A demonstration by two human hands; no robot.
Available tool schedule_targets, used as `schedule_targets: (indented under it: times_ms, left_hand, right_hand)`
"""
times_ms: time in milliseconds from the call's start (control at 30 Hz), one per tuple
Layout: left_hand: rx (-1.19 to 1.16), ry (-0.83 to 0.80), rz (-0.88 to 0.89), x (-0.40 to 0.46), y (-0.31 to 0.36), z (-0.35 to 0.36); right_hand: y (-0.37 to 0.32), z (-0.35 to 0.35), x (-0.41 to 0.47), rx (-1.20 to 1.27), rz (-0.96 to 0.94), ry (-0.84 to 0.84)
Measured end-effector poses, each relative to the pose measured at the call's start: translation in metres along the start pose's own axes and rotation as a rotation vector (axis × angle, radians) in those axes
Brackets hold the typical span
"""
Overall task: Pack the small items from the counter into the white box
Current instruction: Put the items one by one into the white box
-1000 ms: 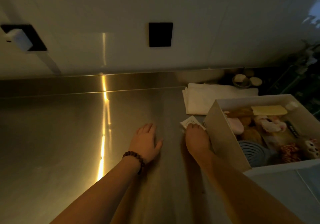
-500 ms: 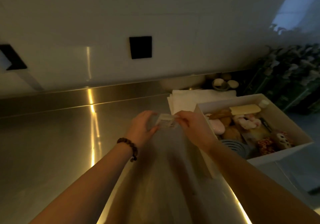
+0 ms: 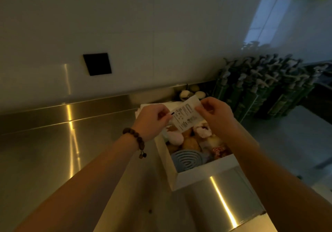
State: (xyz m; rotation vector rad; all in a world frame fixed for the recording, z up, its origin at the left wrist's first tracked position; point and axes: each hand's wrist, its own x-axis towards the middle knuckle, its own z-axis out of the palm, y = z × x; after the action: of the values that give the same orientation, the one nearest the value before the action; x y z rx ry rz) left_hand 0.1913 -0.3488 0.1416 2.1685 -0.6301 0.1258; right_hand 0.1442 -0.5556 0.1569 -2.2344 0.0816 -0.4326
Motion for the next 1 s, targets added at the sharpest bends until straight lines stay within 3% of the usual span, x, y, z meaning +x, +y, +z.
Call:
schedule_targets:
  times_ms: [133, 367, 533, 633, 800, 1000]
  left_hand:
    - [0.136, -0.042, -0.123, 0.020, 0.020, 0.046]
    - [0.479, -0.080, -0.451, 0.018, 0.019, 0.100]
    - [0.710, -0.097, -0.463, 0.004, 0.016, 0.103]
    - [0.748, -0.088, -0.446, 0.000, 0.016, 0.104]
    - [0.581, -0.016, -0.417, -0.012, 0.014, 0.100]
    - [0.472, 0.017, -0.362, -0.025, 0.025, 0.091]
  right_hand:
    - [0.043, -0.027, 0.015, -0.086, 0.067, -0.097]
    - [0.091, -0.012, 0.028, -0.144, 0.188, -0.478]
    - [0.096, 0.015, 0.022, -0.181, 0.181, -0.630]
    - [0.099, 0.023, 0.022, -0.298, 0.134, -0.634]
    - [0.100, 0.018, 0.020, -0.426, 0.026, -0.583]
    - [0.094, -0.006, 0.021, -0.293, 0.056, -0.470]
